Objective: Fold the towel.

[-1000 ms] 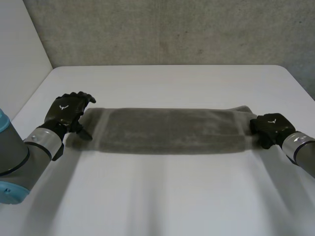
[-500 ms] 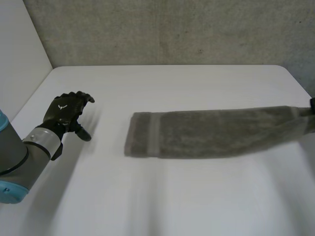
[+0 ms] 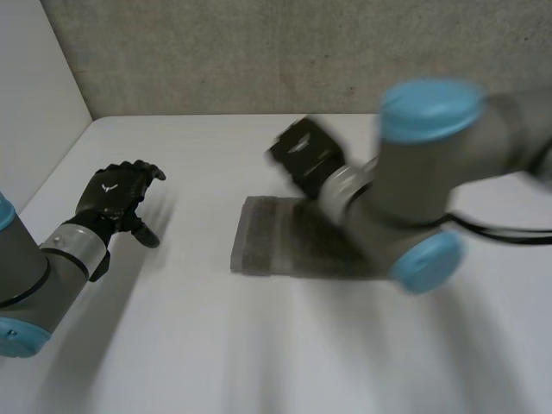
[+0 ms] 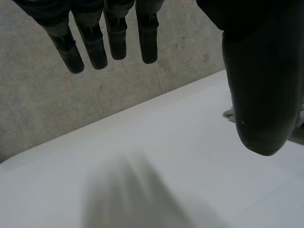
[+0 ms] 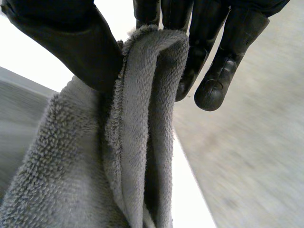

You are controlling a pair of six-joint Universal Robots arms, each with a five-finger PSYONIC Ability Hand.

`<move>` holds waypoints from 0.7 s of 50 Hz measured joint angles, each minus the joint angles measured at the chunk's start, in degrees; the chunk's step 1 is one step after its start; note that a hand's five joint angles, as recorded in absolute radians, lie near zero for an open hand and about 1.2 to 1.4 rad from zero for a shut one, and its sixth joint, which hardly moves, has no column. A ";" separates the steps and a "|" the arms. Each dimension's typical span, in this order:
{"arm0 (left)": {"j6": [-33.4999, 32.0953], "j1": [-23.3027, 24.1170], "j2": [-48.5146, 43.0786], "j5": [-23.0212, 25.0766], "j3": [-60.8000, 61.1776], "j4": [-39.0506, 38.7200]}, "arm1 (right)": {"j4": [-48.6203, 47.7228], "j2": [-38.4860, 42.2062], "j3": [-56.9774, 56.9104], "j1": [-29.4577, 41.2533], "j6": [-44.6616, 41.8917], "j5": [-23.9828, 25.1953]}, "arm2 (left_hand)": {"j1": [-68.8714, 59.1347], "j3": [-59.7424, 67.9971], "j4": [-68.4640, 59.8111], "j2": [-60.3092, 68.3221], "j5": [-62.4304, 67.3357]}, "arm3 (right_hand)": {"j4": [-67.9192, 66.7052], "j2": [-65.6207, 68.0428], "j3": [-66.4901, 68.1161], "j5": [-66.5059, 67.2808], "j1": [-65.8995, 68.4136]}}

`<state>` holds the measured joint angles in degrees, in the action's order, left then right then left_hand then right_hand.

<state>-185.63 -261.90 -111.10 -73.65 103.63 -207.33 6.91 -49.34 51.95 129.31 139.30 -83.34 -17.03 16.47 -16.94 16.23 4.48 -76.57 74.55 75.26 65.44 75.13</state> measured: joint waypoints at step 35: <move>0.65 3.59 1.37 0.97 -0.01 0.50 | -0.33 -6.84 5.82 0.92 3.71 -3.52 | 0.00 0.00 0.00 0.00 0.00 | 62.07 -60.93 -61.19 -62.06 -61.83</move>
<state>-184.98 -258.31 -109.72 -72.69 103.62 -206.83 6.58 -56.19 57.77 130.23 143.01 -86.86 -17.03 16.47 -16.94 16.22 4.48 -14.50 13.63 14.07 3.39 13.29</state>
